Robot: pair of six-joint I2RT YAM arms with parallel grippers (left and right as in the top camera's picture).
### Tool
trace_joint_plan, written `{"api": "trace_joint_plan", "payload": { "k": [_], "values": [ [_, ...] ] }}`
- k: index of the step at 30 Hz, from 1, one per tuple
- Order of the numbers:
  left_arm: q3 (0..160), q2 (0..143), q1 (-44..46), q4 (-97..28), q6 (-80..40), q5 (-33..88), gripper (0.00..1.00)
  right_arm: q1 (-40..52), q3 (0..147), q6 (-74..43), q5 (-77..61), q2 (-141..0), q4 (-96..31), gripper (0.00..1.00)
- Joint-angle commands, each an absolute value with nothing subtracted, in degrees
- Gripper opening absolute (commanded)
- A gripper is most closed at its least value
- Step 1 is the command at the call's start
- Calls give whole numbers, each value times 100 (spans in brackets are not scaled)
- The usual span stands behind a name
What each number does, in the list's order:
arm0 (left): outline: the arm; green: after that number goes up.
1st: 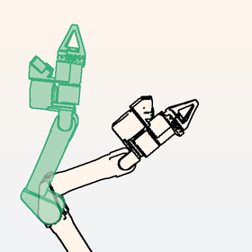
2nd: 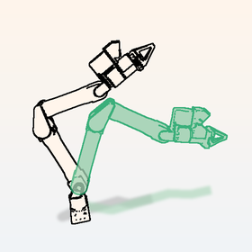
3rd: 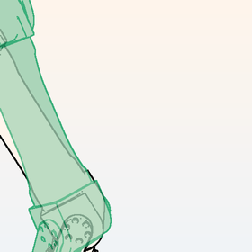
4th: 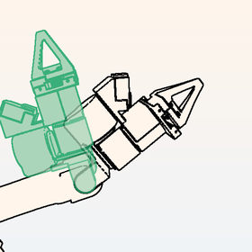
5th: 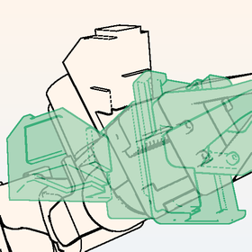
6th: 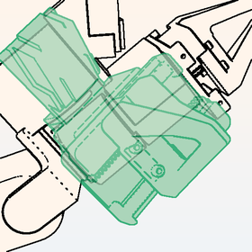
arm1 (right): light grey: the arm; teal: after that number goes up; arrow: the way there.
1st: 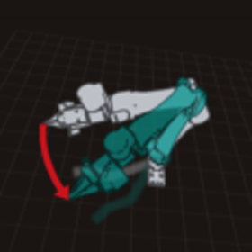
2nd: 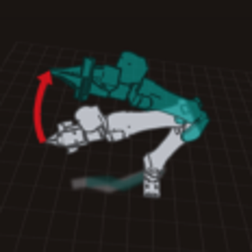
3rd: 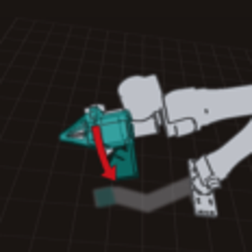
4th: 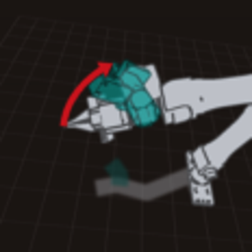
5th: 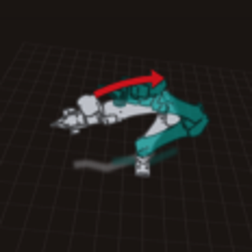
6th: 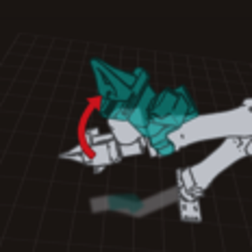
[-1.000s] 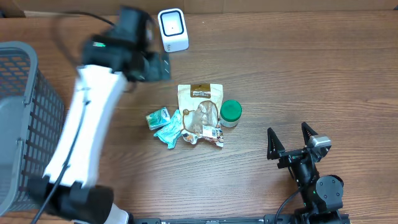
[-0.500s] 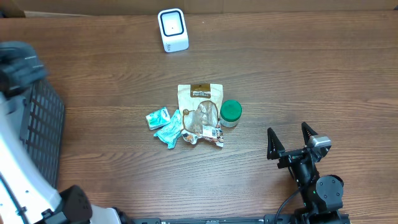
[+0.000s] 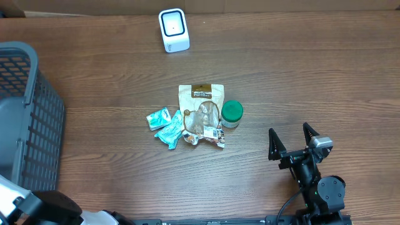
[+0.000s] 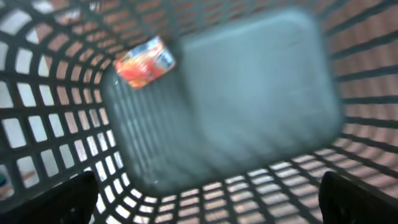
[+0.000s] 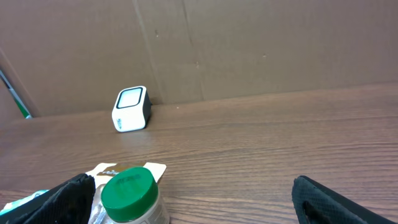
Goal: Scan the item barcode
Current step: 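Move the left gripper back into the basket to the orange pack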
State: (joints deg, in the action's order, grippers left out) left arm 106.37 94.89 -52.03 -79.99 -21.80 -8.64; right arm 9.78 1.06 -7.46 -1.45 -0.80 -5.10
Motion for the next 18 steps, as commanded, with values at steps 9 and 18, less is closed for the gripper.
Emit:
{"api": "trace_joint_plan", "payload": {
  "k": [9,18],
  "values": [
    [9091,9454,-5749,-7074,-655,-1380,99,974,47,-742,-119,-16,-482,100],
    [8458,9487,-5922,-6239,183,-1693,98,974,47,-742,-119,-16,-482,100]
  ]
}}
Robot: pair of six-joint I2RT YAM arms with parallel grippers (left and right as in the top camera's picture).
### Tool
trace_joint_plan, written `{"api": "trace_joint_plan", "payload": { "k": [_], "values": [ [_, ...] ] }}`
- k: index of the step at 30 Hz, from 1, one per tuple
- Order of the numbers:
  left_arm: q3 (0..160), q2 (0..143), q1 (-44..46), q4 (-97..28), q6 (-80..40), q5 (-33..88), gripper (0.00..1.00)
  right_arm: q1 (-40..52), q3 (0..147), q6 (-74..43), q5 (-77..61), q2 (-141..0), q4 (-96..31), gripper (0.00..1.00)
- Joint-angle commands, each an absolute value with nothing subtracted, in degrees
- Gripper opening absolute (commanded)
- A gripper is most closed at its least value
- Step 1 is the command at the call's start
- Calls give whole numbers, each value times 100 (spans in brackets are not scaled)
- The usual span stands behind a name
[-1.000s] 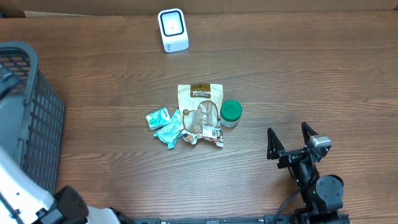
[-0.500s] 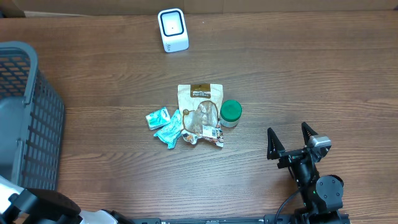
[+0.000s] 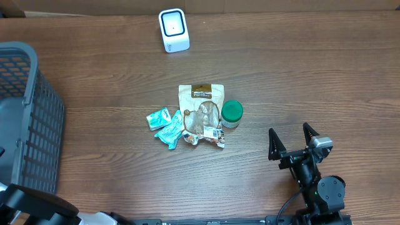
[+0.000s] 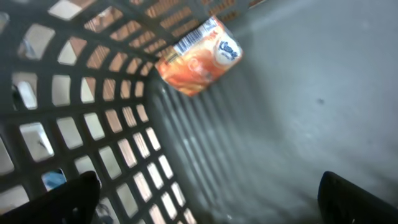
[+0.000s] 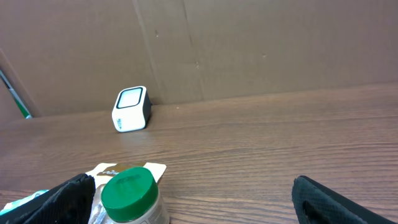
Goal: Scan the item barcode
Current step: 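Move the left gripper back into the basket to the orange pack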
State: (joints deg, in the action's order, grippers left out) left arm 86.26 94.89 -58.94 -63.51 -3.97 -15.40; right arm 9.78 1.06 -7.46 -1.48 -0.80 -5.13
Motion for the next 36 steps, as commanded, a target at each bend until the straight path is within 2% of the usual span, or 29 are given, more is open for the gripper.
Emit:
{"api": "trace_joint_plan", "payload": {
  "k": [1,3,5,7,17,29,36],
  "values": [
    [8394,9487,-5922,-6167,301,-1695,98,974,47,-742,-119,-16,-482,100],
    [8241,9487,-5924,-5959,519,-1702,97,974,47,-742,-119,-16,-482,100],
    [8086,9487,-5922,-5747,611,-1815,90,974,47,-742,-119,-16,-482,100],
    [7942,9487,-5924,-5535,604,-1964,87,974,47,-742,-119,-16,-482,100],
    [7485,9583,-5924,-4434,1356,-2412,91,974,47,-742,-119,-16,-482,100],
    [7317,10136,-5924,-4119,2062,-2399,91,974,47,-742,-119,-16,-482,100],
    [7317,10578,-5929,-4053,2060,-2421,79,974,47,-742,-119,-16,-482,100]
  ]
}}
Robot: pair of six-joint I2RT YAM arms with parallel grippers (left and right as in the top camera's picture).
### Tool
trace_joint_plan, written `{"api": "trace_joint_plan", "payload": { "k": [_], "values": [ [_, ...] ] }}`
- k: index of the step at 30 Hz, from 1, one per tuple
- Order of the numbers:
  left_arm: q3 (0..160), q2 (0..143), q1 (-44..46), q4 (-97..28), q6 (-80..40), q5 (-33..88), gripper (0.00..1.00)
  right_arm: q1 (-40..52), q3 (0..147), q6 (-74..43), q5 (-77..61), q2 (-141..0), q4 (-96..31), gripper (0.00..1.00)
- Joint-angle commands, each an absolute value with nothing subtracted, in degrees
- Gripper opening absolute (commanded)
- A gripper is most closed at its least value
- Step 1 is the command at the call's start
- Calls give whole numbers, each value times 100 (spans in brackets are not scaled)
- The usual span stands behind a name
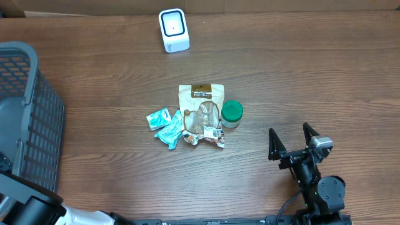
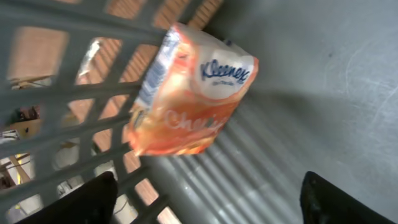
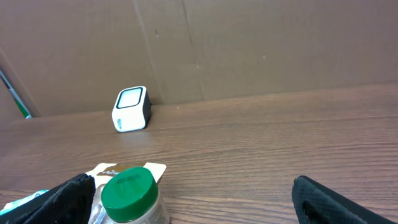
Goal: Scan the item barcode
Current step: 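Move the left gripper back into the basket to the orange pack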
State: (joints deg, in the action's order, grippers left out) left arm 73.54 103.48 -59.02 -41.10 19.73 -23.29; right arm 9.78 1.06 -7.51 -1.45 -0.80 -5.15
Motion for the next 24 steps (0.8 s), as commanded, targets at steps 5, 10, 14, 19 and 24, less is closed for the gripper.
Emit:
{"api": "trace_joint_plan", "payload": {
  "k": [5,10,14,19,24],
  "values": [
    [7317,10820,-5929,-3848,2060,-2418,76,974,47,-742,-119,-16,-482,100],
    [7317,10836,-5929,-3618,2060,-2460,76,974,47,-742,-119,-16,-482,100],
    [7317,10836,-5900,-3548,2056,-2443,74,974,47,-742,-119,-16,-482,100],
    [7317,10836,-5830,-3306,2110,-2462,75,974,47,-742,-119,-16,-482,100],
    [7317,10838,-5835,-3127,2163,-2462,77,974,47,-742,-119,-16,-482,100]
  ]
}}
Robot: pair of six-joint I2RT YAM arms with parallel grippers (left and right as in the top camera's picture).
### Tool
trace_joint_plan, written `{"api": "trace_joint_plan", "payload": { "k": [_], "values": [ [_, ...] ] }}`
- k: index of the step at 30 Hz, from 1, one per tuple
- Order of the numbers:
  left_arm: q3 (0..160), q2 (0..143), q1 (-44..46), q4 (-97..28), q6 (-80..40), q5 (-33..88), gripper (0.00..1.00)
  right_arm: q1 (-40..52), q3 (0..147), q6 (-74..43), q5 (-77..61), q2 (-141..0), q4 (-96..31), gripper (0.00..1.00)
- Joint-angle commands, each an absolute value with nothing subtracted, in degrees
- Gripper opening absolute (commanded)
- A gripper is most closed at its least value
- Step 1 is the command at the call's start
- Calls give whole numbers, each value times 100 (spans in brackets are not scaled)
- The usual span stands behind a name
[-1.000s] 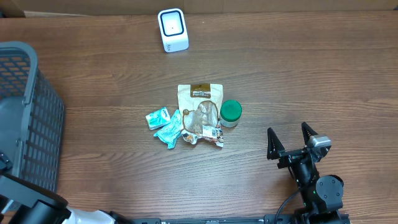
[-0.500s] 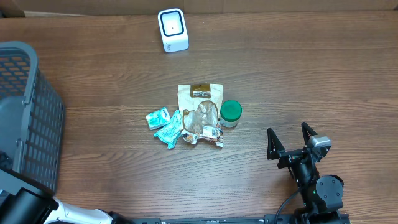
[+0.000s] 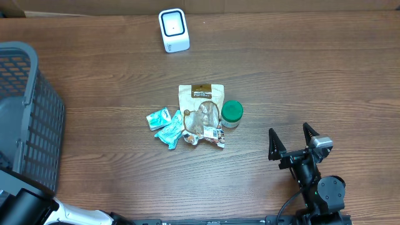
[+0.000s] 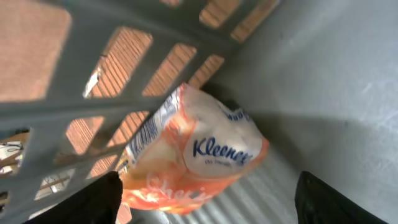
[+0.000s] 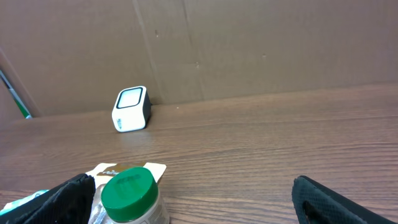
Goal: Scan the item barcode
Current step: 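Move the left gripper back into the basket to the orange pack, then grasp the orange Kleenex tissue pack and lift it out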
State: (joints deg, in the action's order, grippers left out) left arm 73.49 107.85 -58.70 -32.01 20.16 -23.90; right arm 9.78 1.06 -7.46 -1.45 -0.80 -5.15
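An orange Kleenex tissue pack lies in a corner of the grey basket, against its lattice wall. My left gripper is inside the basket, open, its two fingers on either side just short of the pack. In the overhead view the pack and the left fingers are hidden. The white barcode scanner stands at the table's far edge, also visible as the scanner in the right wrist view. My right gripper rests open near the front right, holding nothing.
At the table's middle lie a beige pouch, a green-lidded jar and teal packets. The basket occupies the left edge. A cardboard wall rises behind the scanner.
My left gripper has moved closer to the Kleenex pack, which now fills more of the left wrist view, low between the open fingers. The right arm has not moved.
At first my left gripper looked into the basket with the orange pack small in the far corner. At each later moment the pack showed larger and nearer. Now the open fingers flank it. The right arm and the table items stayed put.
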Motion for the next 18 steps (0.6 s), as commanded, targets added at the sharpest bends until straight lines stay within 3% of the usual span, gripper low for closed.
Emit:
{"api": "trace_joint_plan", "payload": {
  "k": [1,15,18],
  "values": [
    [7317,10838,-5846,-3096,2198,-2460,77,974,47,-742,-119,-16,-482,100],
    [7317,11146,-5870,-2895,2231,-2458,73,974,47,-742,-119,-16,-482,100],
    [7317,11301,-5870,-2982,2228,-2453,64,974,47,-742,-119,-16,-482,100]
  ]
}}
